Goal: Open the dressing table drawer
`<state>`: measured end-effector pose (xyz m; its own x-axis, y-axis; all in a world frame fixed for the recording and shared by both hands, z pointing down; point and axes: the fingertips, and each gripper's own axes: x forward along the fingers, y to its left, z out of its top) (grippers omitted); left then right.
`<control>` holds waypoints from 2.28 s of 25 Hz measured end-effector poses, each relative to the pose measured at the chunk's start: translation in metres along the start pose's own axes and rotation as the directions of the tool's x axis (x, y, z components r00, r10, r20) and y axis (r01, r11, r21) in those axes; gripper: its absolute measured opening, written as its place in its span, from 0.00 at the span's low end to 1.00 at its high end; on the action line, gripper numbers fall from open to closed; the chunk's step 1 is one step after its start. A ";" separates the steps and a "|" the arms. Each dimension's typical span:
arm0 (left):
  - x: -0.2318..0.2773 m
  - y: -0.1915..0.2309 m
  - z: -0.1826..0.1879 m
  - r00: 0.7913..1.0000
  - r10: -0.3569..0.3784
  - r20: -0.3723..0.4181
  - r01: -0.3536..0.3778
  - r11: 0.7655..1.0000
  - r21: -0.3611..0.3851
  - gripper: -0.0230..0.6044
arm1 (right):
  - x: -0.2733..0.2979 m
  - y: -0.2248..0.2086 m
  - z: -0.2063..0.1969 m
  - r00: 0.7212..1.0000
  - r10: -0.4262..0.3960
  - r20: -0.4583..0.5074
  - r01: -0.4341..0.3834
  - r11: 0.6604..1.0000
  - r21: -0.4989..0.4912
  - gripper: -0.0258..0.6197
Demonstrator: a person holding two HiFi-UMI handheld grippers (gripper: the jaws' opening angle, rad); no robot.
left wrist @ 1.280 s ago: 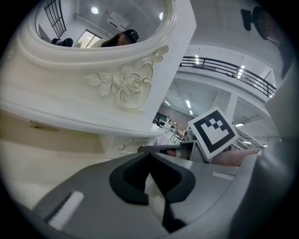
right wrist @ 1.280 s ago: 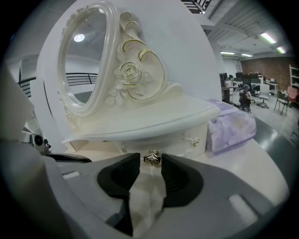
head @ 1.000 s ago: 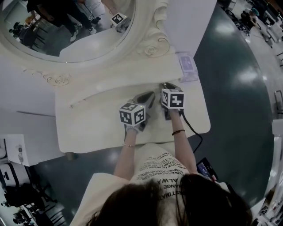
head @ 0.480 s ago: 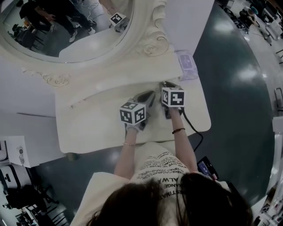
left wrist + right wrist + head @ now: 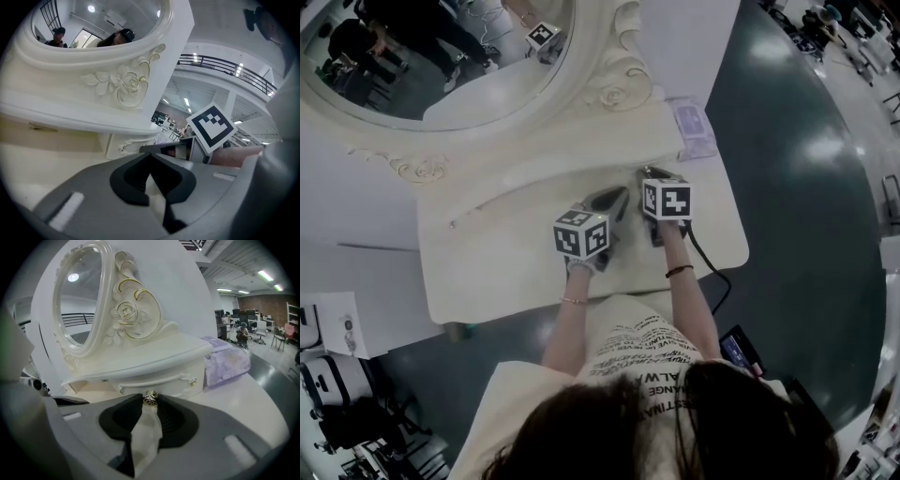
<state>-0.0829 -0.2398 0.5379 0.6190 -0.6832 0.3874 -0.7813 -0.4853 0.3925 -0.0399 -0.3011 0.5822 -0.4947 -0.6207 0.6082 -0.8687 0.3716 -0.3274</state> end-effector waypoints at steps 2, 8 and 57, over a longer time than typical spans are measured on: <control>0.000 -0.002 -0.001 1.000 -0.003 -0.002 0.003 1.000 0.004 0.03 | -0.001 0.000 -0.001 1.000 0.001 0.002 -0.001 1.000 0.001 0.20; -0.003 -0.010 -0.006 1.000 -0.006 -0.009 0.006 1.000 0.008 0.03 | -0.009 -0.001 -0.006 1.000 0.002 0.000 -0.002 1.000 0.000 0.20; -0.031 -0.041 -0.035 0.999 -0.051 -0.015 0.052 0.998 0.025 0.03 | -0.045 0.007 -0.047 1.000 -0.022 0.005 0.022 1.000 0.009 0.20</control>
<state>-0.0676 -0.1798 0.5393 0.6593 -0.6492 0.3792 -0.7501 -0.5337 0.3906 -0.0229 -0.2377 0.5865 -0.4756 -0.6322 0.6116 -0.8796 0.3514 -0.3207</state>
